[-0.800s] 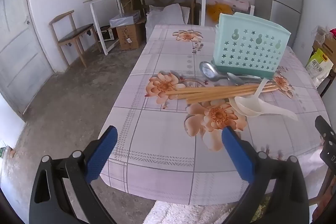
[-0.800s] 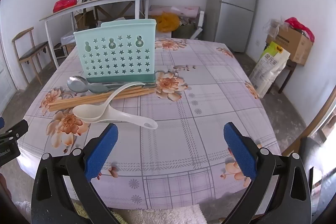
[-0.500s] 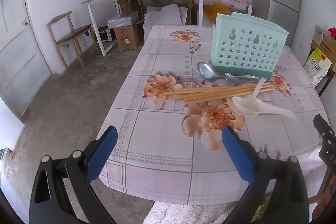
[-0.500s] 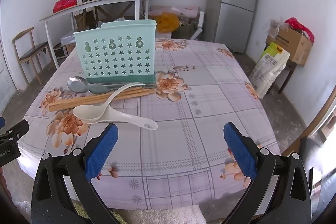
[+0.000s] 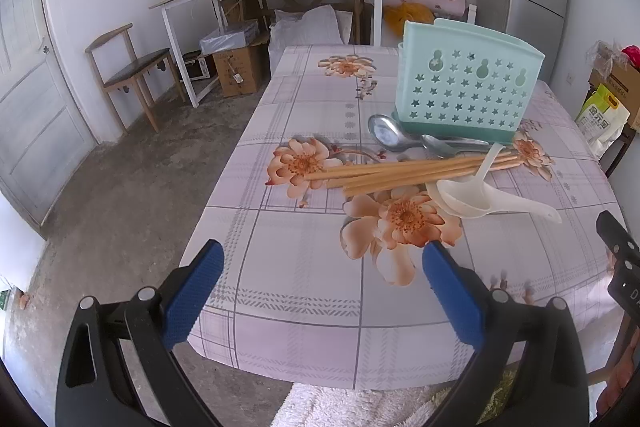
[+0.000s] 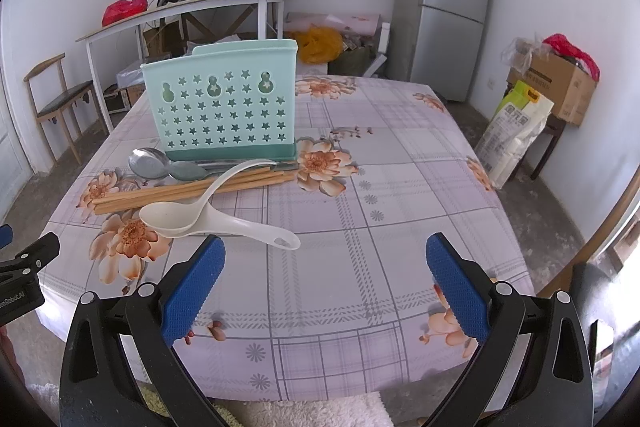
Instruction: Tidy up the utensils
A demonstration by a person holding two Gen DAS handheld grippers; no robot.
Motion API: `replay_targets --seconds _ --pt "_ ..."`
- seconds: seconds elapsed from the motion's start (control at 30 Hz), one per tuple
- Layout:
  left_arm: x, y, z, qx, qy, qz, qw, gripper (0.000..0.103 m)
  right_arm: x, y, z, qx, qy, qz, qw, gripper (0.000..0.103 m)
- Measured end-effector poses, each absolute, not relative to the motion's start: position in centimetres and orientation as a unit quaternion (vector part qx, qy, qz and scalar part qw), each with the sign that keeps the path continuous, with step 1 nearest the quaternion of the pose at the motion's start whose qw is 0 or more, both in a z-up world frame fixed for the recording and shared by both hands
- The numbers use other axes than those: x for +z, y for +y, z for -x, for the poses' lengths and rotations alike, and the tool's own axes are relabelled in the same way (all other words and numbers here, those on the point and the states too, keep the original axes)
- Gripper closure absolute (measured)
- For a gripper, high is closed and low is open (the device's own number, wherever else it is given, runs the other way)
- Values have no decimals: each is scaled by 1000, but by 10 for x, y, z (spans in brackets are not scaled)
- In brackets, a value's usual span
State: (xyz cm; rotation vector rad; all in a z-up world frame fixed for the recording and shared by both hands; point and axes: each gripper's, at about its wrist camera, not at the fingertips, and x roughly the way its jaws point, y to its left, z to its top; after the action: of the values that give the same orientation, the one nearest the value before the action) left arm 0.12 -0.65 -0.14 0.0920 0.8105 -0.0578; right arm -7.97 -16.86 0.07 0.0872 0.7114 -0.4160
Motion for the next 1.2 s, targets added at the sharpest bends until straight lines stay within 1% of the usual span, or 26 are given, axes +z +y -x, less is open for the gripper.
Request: replay_targets --seconds 1.2 --pt "-2 -3 -1 -19 389 -50 920 6 0 -171 79 -201 345 -45 916 6"
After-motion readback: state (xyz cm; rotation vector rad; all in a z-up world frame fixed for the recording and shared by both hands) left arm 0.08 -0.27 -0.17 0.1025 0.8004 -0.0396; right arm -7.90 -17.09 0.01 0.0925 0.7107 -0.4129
